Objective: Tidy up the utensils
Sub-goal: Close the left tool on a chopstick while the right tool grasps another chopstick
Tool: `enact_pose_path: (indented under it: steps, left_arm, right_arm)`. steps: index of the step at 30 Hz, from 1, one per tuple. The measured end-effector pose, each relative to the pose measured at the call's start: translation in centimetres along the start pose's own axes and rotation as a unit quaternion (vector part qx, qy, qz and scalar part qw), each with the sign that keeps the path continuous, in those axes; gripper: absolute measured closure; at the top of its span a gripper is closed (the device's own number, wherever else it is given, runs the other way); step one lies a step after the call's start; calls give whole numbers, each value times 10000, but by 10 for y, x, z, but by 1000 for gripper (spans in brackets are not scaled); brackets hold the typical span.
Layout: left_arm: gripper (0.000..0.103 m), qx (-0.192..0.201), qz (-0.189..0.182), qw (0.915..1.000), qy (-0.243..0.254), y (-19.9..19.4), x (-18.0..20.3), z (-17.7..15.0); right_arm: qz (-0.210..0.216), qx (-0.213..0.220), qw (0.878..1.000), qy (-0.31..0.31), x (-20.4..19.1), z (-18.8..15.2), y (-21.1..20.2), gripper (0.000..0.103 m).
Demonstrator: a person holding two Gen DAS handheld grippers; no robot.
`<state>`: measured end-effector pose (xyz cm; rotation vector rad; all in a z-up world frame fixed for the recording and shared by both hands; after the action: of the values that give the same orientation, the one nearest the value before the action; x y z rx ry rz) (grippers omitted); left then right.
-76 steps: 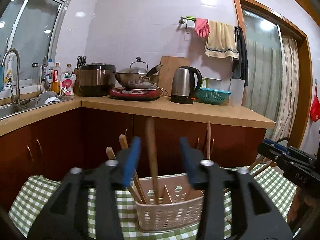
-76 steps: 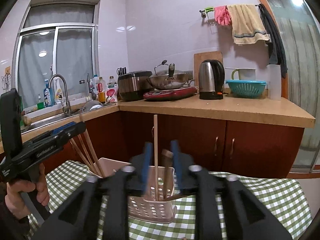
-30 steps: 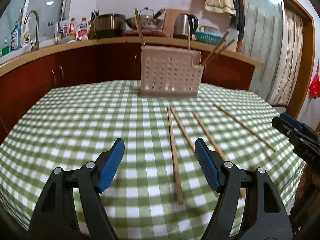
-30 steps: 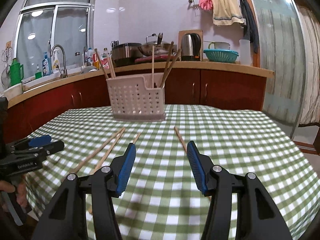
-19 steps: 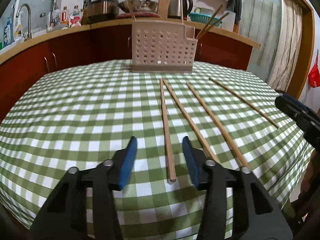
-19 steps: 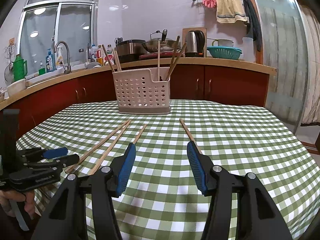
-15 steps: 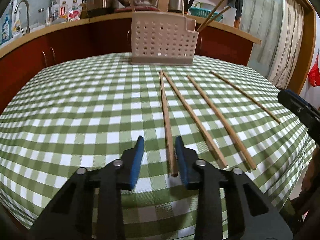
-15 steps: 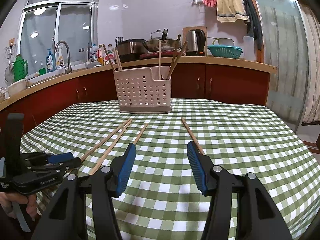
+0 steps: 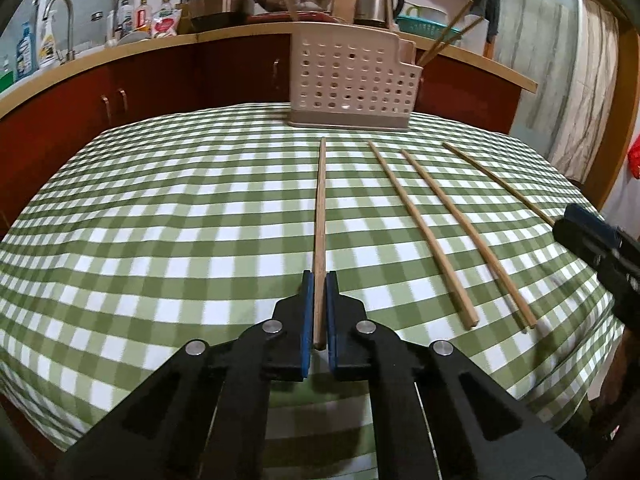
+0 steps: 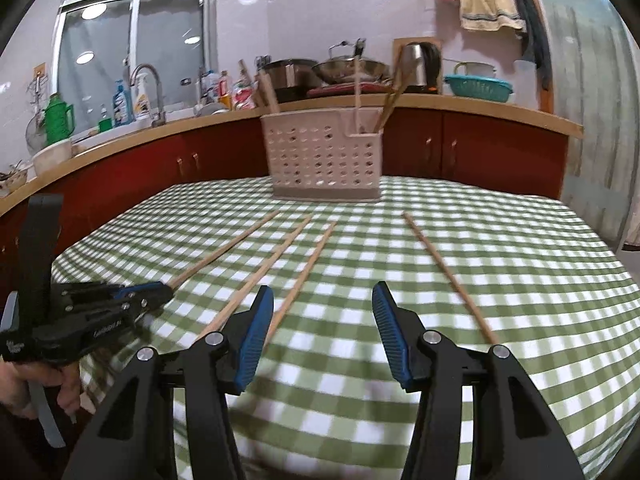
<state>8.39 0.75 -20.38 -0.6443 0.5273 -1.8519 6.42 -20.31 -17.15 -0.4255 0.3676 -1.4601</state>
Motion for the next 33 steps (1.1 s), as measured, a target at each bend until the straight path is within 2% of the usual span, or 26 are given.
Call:
enact_pose_path:
  steps: [4, 9, 11, 16, 20, 33]
  left_arm:
    - [97, 25, 146, 9999, -46, -7, -10, -2]
    - [97, 28, 173, 9998, -80, -7, -13, -4]
    - [97, 34, 158, 9999, -59, -7, -12, -4]
    - [97, 54, 161, 9998, -69, -7, -12, -3]
    - [97, 61, 182, 9998, -56, -7, -11, -3]
    - [97, 395, 285, 9988, 83, -20, -9, 5]
  right_arm:
    - [246, -196, 9993, -211, -19, -8, 5, 57]
    - [378, -569, 9966, -455, -34, -19, 16, 70]
    - [367, -767, 9953, -460, -33, -23, 22, 82]
    - [184, -792, 9964, -238, -18, -24, 23, 85]
    - [188, -809, 9965, -104, -10, -24, 22, 96]
    - [11, -388, 9992, -124, -1, -10, 5, 96]
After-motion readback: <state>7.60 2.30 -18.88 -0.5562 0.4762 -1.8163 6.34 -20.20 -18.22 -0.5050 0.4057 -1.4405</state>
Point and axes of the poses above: each gripper's, at about its wrist camera, not at the fingertips, and y roughly the way its jaws point, x to its right, z to its top, the point moved 1 cm from there along y, roughly the way its jaws point, and after that the axes turned 11 degrees about -z, right-handed, at the moved point
